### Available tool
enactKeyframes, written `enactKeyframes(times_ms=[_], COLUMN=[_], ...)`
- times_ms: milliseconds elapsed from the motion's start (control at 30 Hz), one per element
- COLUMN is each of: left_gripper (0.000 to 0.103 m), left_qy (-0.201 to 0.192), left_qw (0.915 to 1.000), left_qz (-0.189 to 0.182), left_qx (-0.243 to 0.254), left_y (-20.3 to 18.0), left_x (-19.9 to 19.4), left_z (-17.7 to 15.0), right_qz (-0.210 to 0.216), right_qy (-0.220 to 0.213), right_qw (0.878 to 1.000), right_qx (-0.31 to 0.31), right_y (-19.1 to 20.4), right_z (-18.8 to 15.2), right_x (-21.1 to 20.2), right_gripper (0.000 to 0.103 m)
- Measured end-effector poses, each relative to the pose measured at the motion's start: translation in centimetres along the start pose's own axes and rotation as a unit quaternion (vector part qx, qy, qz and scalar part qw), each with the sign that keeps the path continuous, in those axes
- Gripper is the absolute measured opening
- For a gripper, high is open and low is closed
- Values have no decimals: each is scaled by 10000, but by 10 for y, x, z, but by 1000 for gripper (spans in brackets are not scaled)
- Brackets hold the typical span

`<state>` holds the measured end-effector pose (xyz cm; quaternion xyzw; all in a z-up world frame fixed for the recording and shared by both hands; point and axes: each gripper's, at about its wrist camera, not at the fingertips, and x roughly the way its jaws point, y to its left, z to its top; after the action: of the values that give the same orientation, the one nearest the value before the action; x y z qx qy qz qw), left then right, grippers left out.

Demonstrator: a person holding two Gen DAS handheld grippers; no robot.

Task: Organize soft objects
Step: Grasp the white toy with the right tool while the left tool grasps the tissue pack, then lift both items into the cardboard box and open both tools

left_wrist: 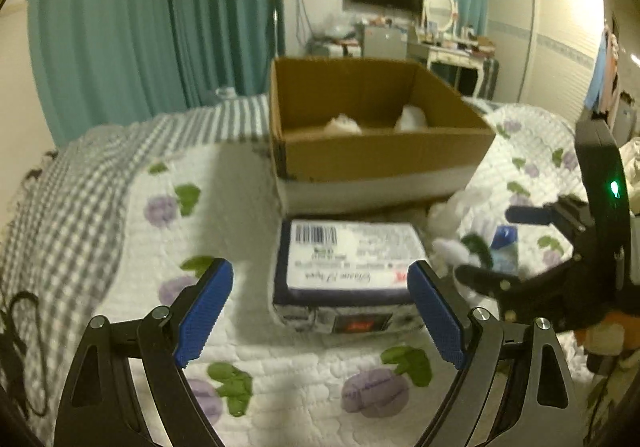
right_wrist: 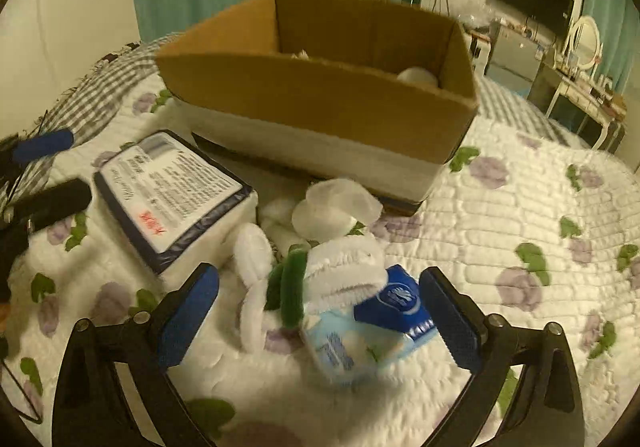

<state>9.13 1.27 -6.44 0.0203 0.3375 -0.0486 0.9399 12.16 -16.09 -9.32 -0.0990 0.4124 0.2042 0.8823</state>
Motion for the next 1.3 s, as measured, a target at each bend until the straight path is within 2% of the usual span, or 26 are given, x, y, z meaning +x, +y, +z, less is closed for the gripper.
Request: enactKeyframes(times_ms=[133, 233, 433, 633, 800, 1000, 1067, 1133, 1300], left_gripper=[90, 90, 90, 92, 92, 98, 99, 97, 64], left_qy=[212, 305, 489, 535, 584, 646, 744, 801, 644], left_qw=[9997, 9994, 9970, 9962, 9954, 9936, 9925, 9914, 9917], left_qz=[-75, -135, -373, -430, -625, -664, -784, -936, -1003], left_qx=[26, 108, 475, 536, 432, 646, 578, 429, 477], left_y=[2, 2, -11, -5, 3, -5, -2, 2, 1], left_x=[14, 22, 35, 50, 64, 79, 86, 91, 85], left_z=[-9, -14, -23, -22, -20, -21, -20, -20, -19], right_qz=[139, 126, 174, 216, 274, 285, 278, 278, 279], right_qy=[158, 44, -256, -266, -273, -209, -192, -166, -155], right_qw=[9998, 9999, 9993, 9989, 9988, 9989, 9990, 9991, 9991], right_qx=[2, -58, 220, 310, 314, 307, 294, 277, 274], right_y=[-2, 0, -9, -13, -12, -8, -7, -6, -5], right_z=[0, -1, -4, -11, -12, -13, -13, -13, -14], right_x=[13, 4, -23, -31, -32, -28, -27, -26, -26], right_gripper=[67, 65, 65, 65, 65, 65, 65, 65, 65])
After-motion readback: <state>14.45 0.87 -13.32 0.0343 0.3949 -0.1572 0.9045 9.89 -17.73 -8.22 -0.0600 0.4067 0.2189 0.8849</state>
